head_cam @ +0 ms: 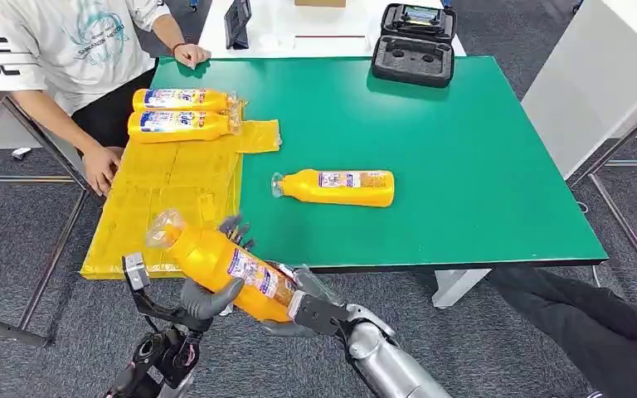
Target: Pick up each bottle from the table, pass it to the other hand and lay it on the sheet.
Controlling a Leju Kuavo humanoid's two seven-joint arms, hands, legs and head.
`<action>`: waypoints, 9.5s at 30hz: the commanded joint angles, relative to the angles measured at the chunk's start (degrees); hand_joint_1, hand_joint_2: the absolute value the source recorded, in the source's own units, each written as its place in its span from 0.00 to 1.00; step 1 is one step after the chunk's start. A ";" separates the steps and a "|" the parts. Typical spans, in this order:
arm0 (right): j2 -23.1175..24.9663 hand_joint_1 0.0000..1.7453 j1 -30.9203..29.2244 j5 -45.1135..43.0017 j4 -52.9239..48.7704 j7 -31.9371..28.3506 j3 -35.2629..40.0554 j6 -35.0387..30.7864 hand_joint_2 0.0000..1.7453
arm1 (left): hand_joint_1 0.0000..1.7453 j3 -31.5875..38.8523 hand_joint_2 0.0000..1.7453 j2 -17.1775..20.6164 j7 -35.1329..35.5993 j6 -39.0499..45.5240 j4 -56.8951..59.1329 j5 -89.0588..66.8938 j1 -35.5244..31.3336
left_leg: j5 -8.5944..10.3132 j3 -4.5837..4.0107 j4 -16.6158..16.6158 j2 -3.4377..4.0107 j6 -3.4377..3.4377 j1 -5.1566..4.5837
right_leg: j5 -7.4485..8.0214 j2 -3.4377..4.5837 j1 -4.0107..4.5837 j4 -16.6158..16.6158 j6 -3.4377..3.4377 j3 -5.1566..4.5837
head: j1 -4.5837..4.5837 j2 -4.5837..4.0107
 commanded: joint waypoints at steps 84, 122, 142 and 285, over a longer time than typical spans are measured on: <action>-3.07 0.00 4.82 -4.34 -12.63 3.04 -1.82 -0.30 0.00 | 1.00 5.04 1.00 1.92 -0.49 5.87 -0.68 -4.03 -2.54 | -0.05 0.13 -0.01 -0.02 -0.08 0.06 | -0.05 -0.03 0.06 -0.03 -0.07 0.14 | 0.00 0.00; -4.13 0.00 7.67 -9.13 -18.77 4.63 -3.74 0.12 0.00 | 1.00 -5.62 1.00 15.49 10.01 44.34 24.34 -74.48 -36.32 | 0.44 -0.39 0.00 0.05 -0.33 0.32 | 0.46 0.06 0.30 0.03 -0.46 -0.46 | 0.13 0.00; -4.12 0.00 5.98 -9.00 -15.97 3.79 -3.79 2.03 0.00 | 1.00 -13.16 1.00 14.04 16.28 26.80 38.93 -87.21 -40.84 | 0.43 -0.33 -0.01 -0.04 -0.33 0.34 | 0.42 -0.04 0.33 0.01 -0.46 -0.36 | 0.13 0.00; -1.35 0.00 7.37 -3.80 -10.66 9.07 -9.81 -3.07 0.00 | 0.00 -3.24 0.00 10.99 3.03 27.20 26.52 -78.07 -32.35 | 0.39 -0.27 -0.03 0.08 -0.35 0.34 | 0.42 0.09 0.32 0.01 -0.49 -0.33 | 0.13 0.00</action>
